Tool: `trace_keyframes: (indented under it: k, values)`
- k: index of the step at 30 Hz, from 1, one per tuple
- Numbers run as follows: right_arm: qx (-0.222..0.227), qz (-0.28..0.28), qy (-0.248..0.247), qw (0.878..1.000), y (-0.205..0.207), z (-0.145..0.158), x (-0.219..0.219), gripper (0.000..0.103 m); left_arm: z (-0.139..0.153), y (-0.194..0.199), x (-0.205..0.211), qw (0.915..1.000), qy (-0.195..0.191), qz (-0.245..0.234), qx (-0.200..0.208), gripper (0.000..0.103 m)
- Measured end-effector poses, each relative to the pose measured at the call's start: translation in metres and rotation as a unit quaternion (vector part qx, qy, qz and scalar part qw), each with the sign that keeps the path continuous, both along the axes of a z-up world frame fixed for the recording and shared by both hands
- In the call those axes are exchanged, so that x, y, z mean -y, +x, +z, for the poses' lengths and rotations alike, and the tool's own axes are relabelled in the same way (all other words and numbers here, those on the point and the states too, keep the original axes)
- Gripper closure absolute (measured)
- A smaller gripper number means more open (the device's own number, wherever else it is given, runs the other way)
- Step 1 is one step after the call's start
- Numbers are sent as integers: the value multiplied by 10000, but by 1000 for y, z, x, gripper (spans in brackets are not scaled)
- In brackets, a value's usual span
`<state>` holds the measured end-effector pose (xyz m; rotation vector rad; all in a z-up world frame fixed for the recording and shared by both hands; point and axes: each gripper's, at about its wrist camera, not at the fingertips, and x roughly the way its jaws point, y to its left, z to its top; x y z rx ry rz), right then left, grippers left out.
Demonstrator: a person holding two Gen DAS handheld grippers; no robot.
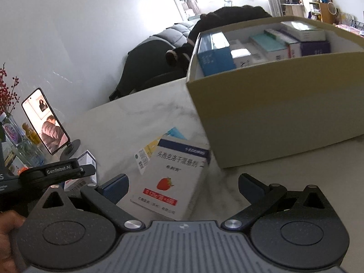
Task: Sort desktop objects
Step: 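Grasp the white strawberry-printed cefaclor box with the right gripper, then lift the cefaclor box and carry it toward the cardboard box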
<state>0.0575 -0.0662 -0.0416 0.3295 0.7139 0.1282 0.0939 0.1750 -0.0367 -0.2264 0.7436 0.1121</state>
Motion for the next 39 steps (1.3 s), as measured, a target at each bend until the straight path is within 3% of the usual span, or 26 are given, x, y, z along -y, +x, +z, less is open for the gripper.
trace_keyframes:
  k: [5,13,18,20,24,26,39]
  values:
    - [-133,-7,67,9999,11,-5,-5,0,0,-3,-6,10000,-92,3,-10,37]
    - [-319,36,246,9992,21,-12,-10,1,-7,-5,-13,9995,-308,68,20,30]
    - [-255,-29,152,9996,20,-12,-11,13,-8,-6,-12,9994,-324,64,73,29]
    - [-252,-33,162,9995,21,-12,-11,23,-8,-6,-13,9994,-339,64,88,29]
    - [-226,3,281,9994,20,-12,-8,29,-9,-7,-13,9993,-340,53,111,28]
    - [-194,9,239,9995,19,-10,-8,36,-9,-7,-13,9993,-338,50,117,28]
    - [176,387,479,9979,5,23,-2,37,-9,-6,-10,9995,-287,57,107,26]
